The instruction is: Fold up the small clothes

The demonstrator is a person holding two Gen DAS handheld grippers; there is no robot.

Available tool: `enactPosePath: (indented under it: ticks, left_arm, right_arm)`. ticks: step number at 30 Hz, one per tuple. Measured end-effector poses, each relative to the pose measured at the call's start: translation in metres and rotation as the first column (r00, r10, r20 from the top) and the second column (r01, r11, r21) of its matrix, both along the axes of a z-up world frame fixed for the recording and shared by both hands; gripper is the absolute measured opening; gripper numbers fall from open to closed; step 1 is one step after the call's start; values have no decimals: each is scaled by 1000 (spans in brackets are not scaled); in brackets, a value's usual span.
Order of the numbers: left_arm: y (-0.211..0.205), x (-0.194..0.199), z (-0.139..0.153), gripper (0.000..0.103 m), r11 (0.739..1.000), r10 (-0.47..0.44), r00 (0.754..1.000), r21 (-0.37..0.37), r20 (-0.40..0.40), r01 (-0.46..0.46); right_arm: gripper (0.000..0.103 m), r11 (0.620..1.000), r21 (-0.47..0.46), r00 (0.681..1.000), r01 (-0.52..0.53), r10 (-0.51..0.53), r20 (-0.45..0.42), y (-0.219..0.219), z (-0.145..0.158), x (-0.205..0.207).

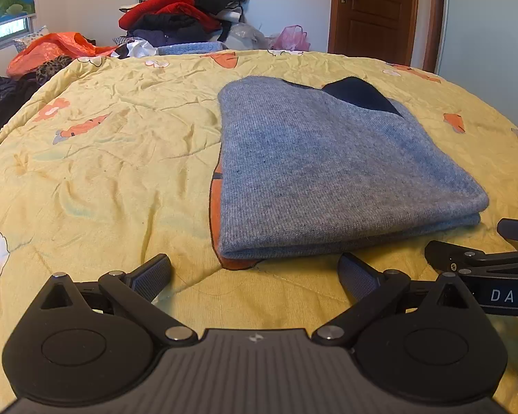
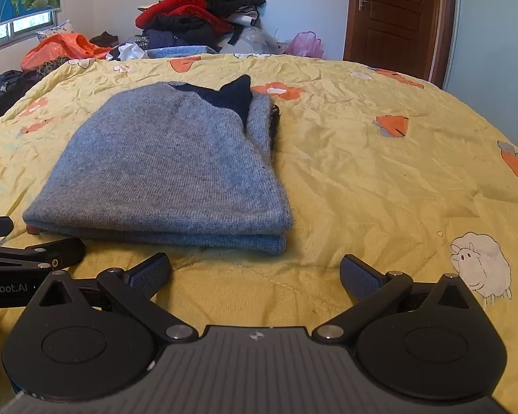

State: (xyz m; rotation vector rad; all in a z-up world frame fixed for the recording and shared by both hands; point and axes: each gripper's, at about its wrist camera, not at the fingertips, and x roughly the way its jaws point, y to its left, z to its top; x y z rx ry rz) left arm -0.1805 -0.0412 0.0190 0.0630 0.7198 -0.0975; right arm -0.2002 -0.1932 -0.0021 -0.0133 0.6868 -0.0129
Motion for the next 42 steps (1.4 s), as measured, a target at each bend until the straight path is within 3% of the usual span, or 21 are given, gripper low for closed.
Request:
enactPosePath:
  ticks: [26,35,42]
  left_arm:
    - [-1,-1,1,103,1000,13,1000,3,-9,-13]
    - [-5,12,8,103,999,45,992,12,-117,-44]
    - [-10,14,9,103,995,99,985,12,-140,-99]
  right_arm:
    - [103,1000,0,1000,1,-1,1,0,0,-1]
    - [103,1000,2,993,-30,30,-114,0,10,10]
    - [103,1000,6,989,-13,14,-150,2,12,14]
